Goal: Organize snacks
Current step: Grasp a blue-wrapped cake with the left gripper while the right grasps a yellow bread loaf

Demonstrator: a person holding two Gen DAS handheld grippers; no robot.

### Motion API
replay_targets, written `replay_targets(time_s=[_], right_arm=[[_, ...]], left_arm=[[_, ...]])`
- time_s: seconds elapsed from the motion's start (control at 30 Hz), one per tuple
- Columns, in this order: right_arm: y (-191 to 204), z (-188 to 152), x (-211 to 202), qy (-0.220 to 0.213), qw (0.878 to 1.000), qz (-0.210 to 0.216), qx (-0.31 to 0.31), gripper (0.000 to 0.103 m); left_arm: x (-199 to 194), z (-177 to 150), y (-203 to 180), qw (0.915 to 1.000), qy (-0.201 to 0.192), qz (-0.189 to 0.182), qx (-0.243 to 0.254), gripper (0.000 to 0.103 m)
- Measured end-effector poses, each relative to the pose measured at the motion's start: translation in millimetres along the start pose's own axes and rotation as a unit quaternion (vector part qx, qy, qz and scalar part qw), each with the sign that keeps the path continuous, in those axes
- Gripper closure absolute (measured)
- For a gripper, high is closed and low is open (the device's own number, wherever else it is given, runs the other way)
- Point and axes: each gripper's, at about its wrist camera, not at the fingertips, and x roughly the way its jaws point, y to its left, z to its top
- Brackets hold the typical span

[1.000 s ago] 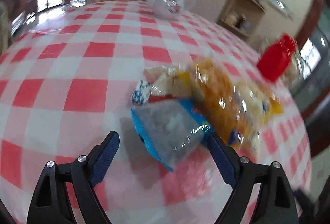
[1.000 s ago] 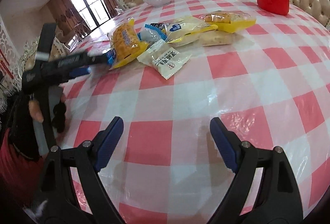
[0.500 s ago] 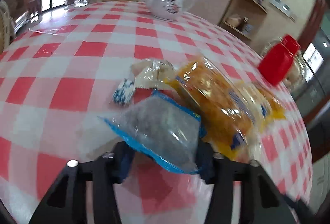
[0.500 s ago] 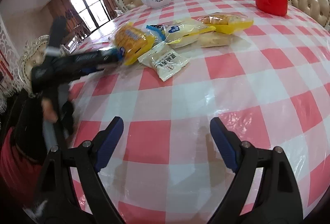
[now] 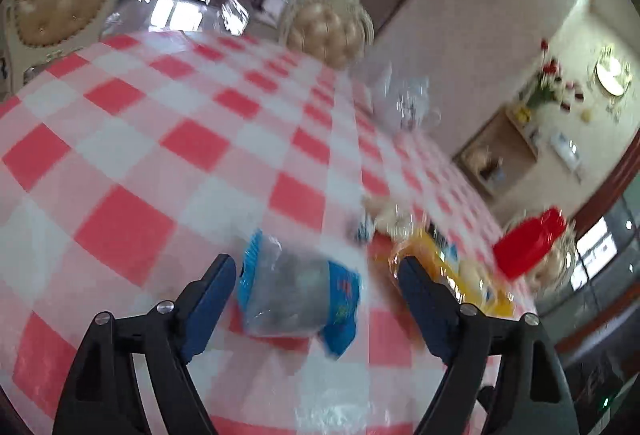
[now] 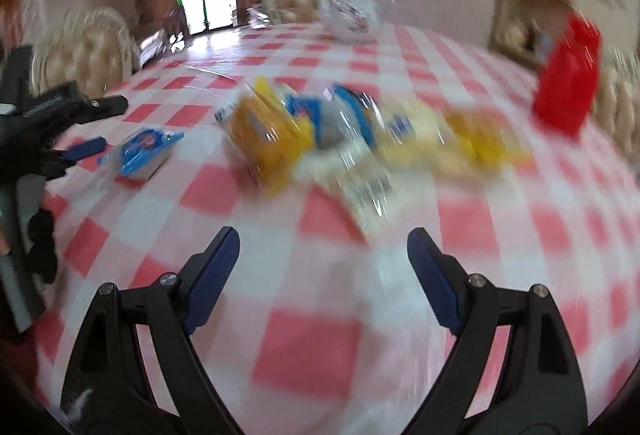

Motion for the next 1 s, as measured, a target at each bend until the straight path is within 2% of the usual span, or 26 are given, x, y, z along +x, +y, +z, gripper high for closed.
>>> replay_targets(time_s=[0.17,0.27,0.33,0.4,0.47,0.53,0.63,0.67,0.73,0.8,0.9,1.0], right_arm=[[45,59,38,-0.003,0.994,0.020,-0.112,0.016],[71,75,74,0.033,0.984,0.036,-0.170,0.016],[77,80,98,0.056,0.981,0.015,-0.186,0.016],[75,80,112,0.075,0.981,0.000,-0.177,0.025],[68,74,119,0.085,0.983,0.013,-0.163,0.038],[67,65,120,0.083,0.982,-0.004,-0.169,0.039],[62,52,113,0.067,0.986,0.004,-0.154,0.040],[58,49,110,0.066,0.987,0.009,-0.144,0.049],[50,43,102,0.069,0.991,0.020,-0.113,0.050],[40,36,85,0.069,0.994,0.039,-0.071,0.051],[19,15,46,0.070,0.994,0.084,0.012,0.051],[7,-13,9,0.061,0.994,0.087,0.036,0.051]], left_arm=[[-3,7,23,0.9981,-0.027,0.022,-0.052,0.019],[-3,9,27,0.9973,-0.030,0.022,-0.063,0.019],[-5,9,27,0.9974,-0.035,0.026,-0.057,0.019],[-4,9,23,0.9980,-0.038,0.029,-0.043,0.019],[-5,9,21,0.9985,-0.036,0.024,-0.034,0.019],[-3,10,17,0.9991,-0.032,0.018,-0.023,0.019],[1,7,10,0.9998,-0.014,0.009,-0.005,0.018],[4,6,7,0.9999,-0.005,0.009,0.006,0.018],[12,1,-2,0.9990,0.024,0.008,0.037,0.017],[20,-5,-15,0.9952,0.046,0.027,0.082,0.017],[30,-15,-32,0.9806,0.063,0.082,0.167,0.017],[40,-19,-35,0.9722,0.070,0.105,0.197,0.017]])
